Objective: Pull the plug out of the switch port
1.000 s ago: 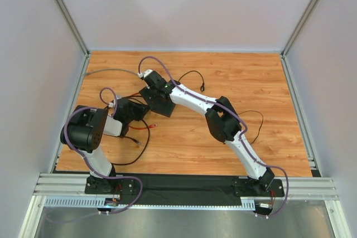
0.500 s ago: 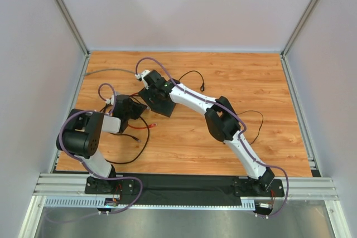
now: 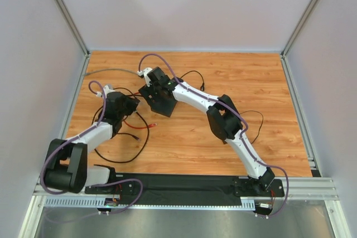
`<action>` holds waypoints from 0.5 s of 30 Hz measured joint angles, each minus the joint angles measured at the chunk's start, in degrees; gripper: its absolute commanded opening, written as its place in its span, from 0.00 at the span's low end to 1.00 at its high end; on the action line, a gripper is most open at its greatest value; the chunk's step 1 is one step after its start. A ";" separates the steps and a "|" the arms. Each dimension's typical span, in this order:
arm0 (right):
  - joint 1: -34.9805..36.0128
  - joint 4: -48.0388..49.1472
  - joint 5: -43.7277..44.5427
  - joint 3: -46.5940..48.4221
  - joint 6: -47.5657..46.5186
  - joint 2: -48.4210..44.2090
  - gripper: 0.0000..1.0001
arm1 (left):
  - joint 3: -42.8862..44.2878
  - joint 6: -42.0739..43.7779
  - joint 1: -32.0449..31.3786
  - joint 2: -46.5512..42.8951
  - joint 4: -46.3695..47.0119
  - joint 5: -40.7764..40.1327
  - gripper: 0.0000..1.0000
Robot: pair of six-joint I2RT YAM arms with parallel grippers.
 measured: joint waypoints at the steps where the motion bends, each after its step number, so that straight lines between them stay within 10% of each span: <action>1: -0.17 0.04 -0.24 0.00 0.20 0.00 0.84 | 0.00 0.85 0.00 -1.79 -1.09 -0.85 0.00; 15: -0.42 0.39 -0.98 0.00 1.05 0.00 0.84 | 2.14 13.77 0.00 -19.23 -15.76 -16.85 0.00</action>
